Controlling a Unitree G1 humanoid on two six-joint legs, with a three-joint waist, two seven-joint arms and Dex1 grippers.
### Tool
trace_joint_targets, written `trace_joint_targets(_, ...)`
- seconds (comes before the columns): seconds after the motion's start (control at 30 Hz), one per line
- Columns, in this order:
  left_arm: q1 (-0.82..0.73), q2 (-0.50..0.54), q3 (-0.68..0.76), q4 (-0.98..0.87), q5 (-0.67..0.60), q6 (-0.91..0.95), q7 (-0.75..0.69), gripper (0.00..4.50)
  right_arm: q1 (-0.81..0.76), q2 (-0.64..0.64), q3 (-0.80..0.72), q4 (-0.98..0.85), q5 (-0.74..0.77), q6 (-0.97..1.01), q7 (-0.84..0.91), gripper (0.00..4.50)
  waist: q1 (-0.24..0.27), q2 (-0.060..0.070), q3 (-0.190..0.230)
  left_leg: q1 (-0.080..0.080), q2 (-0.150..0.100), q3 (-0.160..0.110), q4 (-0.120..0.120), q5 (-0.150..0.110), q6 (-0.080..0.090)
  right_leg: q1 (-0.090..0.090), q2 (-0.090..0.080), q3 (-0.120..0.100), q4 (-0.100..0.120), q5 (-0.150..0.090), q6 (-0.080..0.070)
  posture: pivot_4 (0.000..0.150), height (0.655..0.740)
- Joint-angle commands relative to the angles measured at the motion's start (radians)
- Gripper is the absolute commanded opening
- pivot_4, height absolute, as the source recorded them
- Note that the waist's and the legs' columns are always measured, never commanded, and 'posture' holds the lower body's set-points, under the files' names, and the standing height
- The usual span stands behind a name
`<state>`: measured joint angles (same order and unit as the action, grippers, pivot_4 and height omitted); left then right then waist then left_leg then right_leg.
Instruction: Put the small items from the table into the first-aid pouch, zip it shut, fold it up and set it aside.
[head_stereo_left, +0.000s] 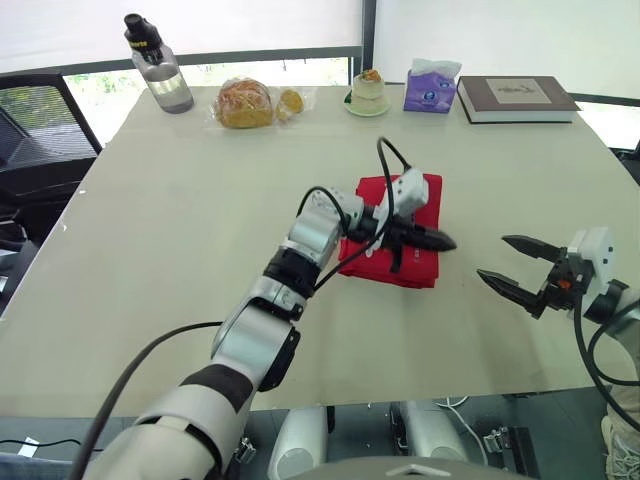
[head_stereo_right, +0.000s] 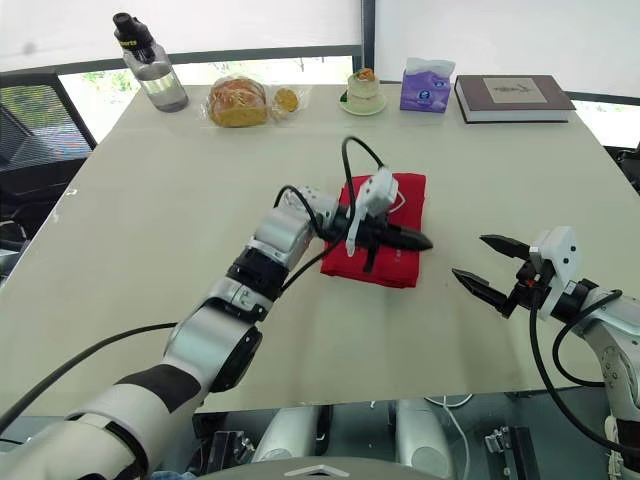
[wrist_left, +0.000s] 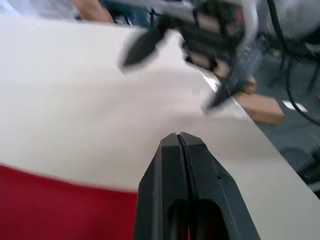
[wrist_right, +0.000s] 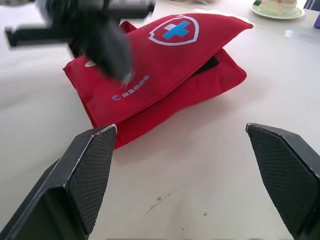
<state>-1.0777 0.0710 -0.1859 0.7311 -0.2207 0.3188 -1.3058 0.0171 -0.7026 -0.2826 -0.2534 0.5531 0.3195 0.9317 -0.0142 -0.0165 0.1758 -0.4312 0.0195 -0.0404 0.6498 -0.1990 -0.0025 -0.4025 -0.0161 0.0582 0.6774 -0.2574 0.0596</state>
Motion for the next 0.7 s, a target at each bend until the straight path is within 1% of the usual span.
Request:
trace_joint_targets(0.03,-0.109,-0.026,0.09,0.144,-0.028,-0.057,0.085,0.0,-0.001,-0.004,-0.029,-0.012,0.004,-0.025,0.0,4.41,-0.002,0.0,0.0,0.0,0.0,0.0,0.0,0.0,0.0,0.0,0.0,0.0,0.0,0.0,0.0,0.15,0.74)
trace_joint_targets(0.13,-0.19,-0.04,0.075,0.328,0.071,-0.192,0.248,0.0,0.002,-0.004,-0.032,-0.012,0.002,-0.029,-0.002,4.41,0.0,0.0,0.0,0.0,0.0,0.0,-0.001,0.0,0.0,0.0,0.0,0.0,0.0,0.0,0.0,0.15,0.74)
trace_joint_targets(0.17,-0.203,-0.042,0.064,0.366,0.097,-0.228,0.274,0.0,0.003,-0.004,-0.033,-0.012,0.001,-0.031,-0.003,4.41,0.0,0.0,0.0,0.0,0.0,0.0,-0.001,0.0,0.0,0.0,0.0,0.0,0.0,0.0,0.0,0.15,0.74)
trace_joint_targets(0.23,-0.224,-0.053,0.044,0.447,0.16,-0.284,0.377,0.0,0.009,-0.006,-0.038,-0.015,0.003,-0.033,-0.005,4.41,0.0,0.0,0.0,0.0,-0.001,0.0,-0.001,0.0,0.0,0.0,0.0,0.001,0.0,0.0,0.0,0.15,0.74)
trace_joint_targets(0.33,-0.249,-0.066,0.054,0.539,0.215,-0.297,0.554,0.0,0.018,-0.008,-0.046,-0.022,0.002,-0.036,-0.011,4.41,0.001,-0.001,0.0,0.0,-0.001,0.0,-0.001,0.0,0.0,0.0,0.0,0.001,0.0,0.0,0.0,0.15,0.74)
trace_joint_targets(0.4,-0.244,-0.071,0.057,0.578,0.245,-0.261,0.645,0.0,0.025,-0.01,-0.05,-0.028,0.001,-0.037,-0.015,4.41,0.001,-0.001,0.0,0.0,-0.001,0.0,-0.001,0.0,0.0,0.0,0.0,0.001,0.0,0.0,0.001,0.15,0.74)
trace_joint_targets(0.5,-0.202,-0.076,0.028,0.607,0.304,-0.224,0.68,0.0,0.031,-0.01,-0.052,-0.034,0.001,-0.037,-0.019,4.41,0.0,0.0,0.0,0.001,-0.001,0.0,-0.001,0.0,0.0,0.001,0.0,0.001,0.0,0.0,0.001,0.15,0.74)
trace_joint_targets(0.57,-0.176,-0.079,0.03,0.613,0.32,-0.213,0.704,0.0,0.034,-0.011,-0.052,-0.036,0.001,-0.037,-0.022,4.41,0.0,0.0,-0.001,0.002,-0.001,0.0,-0.001,0.0,0.0,0.001,0.0,0.001,0.0,0.0,0.001,0.15,0.74)
trace_joint_targets(0.7,-0.163,-0.088,0.105,0.609,0.274,-0.195,0.752,0.0,0.039,-0.012,-0.054,-0.04,0.001,-0.037,-0.027,4.41,-0.001,0.0,-0.003,0.008,-0.001,0.0,-0.002,0.0,0.0,0.007,0.0,0.001,0.0,0.0,0.001,0.15,0.74)
